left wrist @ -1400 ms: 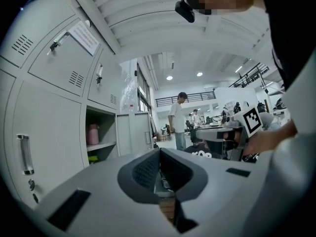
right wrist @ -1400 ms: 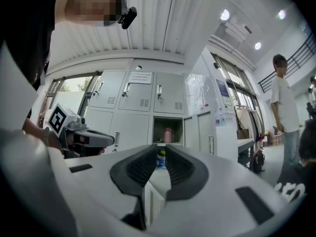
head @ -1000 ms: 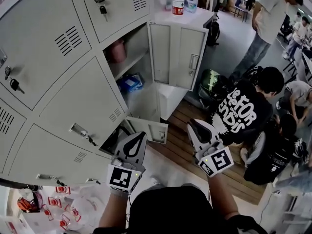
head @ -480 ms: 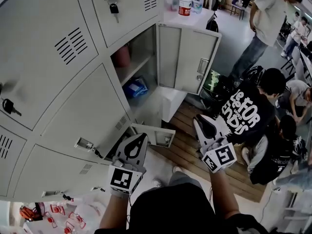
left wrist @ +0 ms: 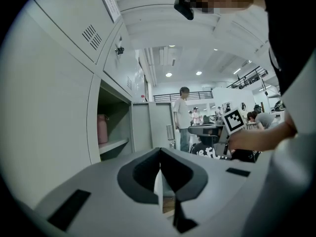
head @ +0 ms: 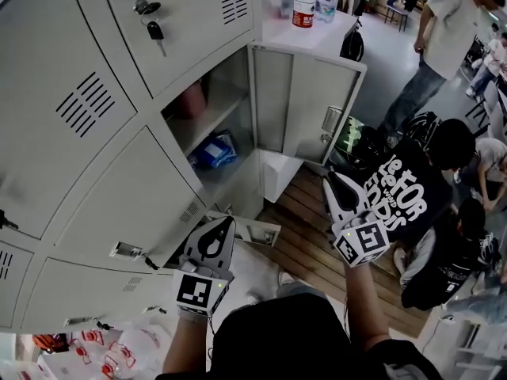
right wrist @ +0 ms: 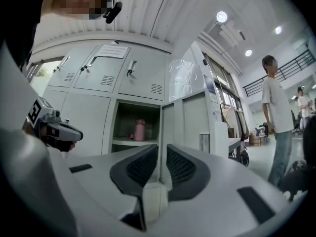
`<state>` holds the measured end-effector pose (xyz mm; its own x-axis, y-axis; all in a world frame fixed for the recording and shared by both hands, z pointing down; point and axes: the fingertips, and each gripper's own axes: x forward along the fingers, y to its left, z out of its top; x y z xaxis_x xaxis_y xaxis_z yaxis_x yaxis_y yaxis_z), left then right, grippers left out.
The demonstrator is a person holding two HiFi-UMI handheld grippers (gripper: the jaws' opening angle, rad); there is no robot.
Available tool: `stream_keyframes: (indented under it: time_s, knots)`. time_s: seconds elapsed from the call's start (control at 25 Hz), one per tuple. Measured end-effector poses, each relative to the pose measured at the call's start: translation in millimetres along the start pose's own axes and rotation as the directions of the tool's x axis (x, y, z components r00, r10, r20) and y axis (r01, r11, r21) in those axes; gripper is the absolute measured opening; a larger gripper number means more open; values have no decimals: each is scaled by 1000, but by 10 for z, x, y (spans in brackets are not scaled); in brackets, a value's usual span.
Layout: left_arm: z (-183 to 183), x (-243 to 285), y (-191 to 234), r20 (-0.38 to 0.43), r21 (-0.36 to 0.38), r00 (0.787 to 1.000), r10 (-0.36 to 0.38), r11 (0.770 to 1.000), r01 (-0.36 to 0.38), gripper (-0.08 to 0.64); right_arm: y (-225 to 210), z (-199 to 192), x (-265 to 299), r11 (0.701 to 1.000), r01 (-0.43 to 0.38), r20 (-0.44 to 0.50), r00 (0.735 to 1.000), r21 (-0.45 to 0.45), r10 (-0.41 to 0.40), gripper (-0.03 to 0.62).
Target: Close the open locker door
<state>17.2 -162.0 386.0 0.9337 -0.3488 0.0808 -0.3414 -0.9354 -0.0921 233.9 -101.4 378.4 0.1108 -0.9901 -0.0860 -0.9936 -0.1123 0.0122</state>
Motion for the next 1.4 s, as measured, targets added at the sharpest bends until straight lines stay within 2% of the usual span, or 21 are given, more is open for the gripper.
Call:
stream_keyframes:
  time_s: [0.12,0.2,0.32,0.56,0.72,0.8,0.88,1.0,1.2,1.4]
  knots:
    - [18,107,45,-2,-13,999,34,999,-34,23,-273,-48,139,1000,12,3,1000,13,-12,58]
    - [30,177,71,-4,-17,998,58,998,-58,23,-441,-73,243,1000,18,0,1000,21,-18,84]
    - [-119,223,127,-64,-17,993,95,995,-97,23,-693,-131,395,999,41,-7,999,29,-41,109]
    - [-130,375,210,-86,-11,984,154,988,-156,23,-1095,-247,661,996,79,-18,997,45,-78,189]
    - [-184,426,238,-143,-6,974,176,984,-178,23,-1270,-325,798,995,90,-37,995,29,-89,199]
    - [-242,439,248,-174,-3,968,183,982,-186,23,-1330,-343,863,996,94,-45,995,9,-94,204]
    - [-243,461,254,-171,0,967,188,982,-191,23,-1359,-364,918,996,85,-49,995,11,-84,207]
    - [-166,513,258,-118,7,974,193,981,-193,23,-1371,-378,972,998,65,-50,997,20,-64,209]
    - [-106,508,238,-89,9,977,192,981,-192,23,-1342,-373,983,999,47,-51,998,26,-46,210]
    - [-134,414,205,-143,7,972,188,982,-188,23,-1222,-359,880,999,34,-43,999,35,-32,210]
